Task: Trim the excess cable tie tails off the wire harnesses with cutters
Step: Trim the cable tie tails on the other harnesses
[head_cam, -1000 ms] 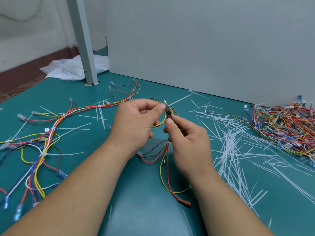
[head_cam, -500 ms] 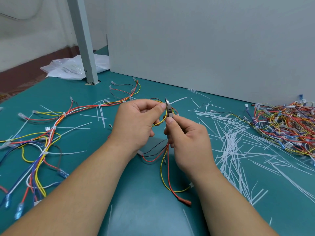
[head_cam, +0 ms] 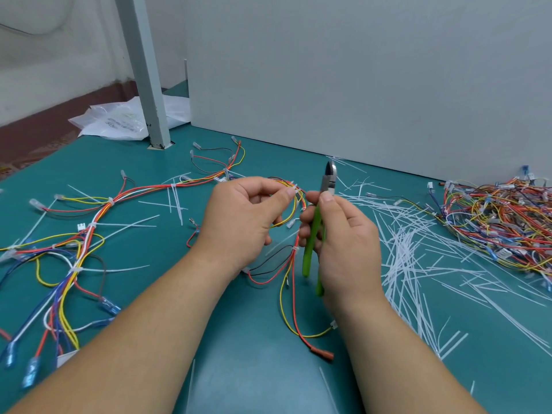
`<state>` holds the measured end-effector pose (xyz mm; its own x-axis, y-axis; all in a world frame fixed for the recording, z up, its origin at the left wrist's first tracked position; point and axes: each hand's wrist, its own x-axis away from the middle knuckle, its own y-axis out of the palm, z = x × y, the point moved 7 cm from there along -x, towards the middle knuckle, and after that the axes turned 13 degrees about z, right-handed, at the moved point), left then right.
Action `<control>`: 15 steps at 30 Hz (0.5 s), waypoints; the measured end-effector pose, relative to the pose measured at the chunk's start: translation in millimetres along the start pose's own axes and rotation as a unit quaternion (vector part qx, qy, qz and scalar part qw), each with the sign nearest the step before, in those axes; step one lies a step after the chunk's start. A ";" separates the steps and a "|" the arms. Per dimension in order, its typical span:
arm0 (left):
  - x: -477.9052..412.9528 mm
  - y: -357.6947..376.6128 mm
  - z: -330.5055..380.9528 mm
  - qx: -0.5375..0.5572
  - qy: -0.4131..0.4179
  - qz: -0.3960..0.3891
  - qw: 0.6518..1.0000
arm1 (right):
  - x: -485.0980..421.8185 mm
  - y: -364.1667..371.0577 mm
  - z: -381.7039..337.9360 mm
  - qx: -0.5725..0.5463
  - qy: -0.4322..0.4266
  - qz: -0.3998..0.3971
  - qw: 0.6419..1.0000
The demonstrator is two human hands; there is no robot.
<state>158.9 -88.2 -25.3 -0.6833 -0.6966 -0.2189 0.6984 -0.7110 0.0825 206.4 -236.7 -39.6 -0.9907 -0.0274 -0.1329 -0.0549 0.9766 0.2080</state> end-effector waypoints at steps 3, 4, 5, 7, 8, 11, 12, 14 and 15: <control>3.1 4.8 0.3 -0.018 0.022 -0.025 0.999 | 0.3 0.9 1.0 0.033 -0.021 -0.004 0.999; 4.0 5.8 0.1 -0.031 0.032 -0.033 0.998 | -0.1 1.0 1.3 0.042 -0.030 -0.002 0.999; 4.7 7.0 0.0 -0.045 0.045 -0.041 0.997 | -0.6 0.2 1.5 0.045 -0.034 0.003 0.998; 6.1 9.2 0.1 -0.068 0.071 -0.054 0.994 | -2.6 -2.8 1.7 0.049 -0.033 0.015 0.998; 6.6 9.7 0.2 -0.075 0.083 -0.056 0.992 | -3.4 -3.7 1.6 0.053 -0.035 0.017 0.998; 6.6 10.0 -0.5 -0.081 0.101 -0.052 0.990 | -4.2 -4.3 1.0 0.069 -0.043 0.013 0.997; 6.5 10.1 -0.6 -0.081 0.106 -0.051 0.990 | -4.0 -3.8 0.7 0.073 -0.043 0.011 0.996; 7.4 9.9 -0.6 -0.084 0.112 -0.045 0.989 | -3.1 -2.5 1.9 0.066 -0.031 0.006 0.997; 8.0 9.1 0.2 -0.082 0.113 -0.035 0.990 | -2.7 -2.4 3.0 0.056 -0.022 0.005 0.998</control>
<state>159.7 -100.2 -26.0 -0.6783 -0.5940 -0.4326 0.6893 -0.7183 -0.0945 209.6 -238.3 -42.6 -0.9847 -0.0098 -0.1742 -0.0278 0.9945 0.1010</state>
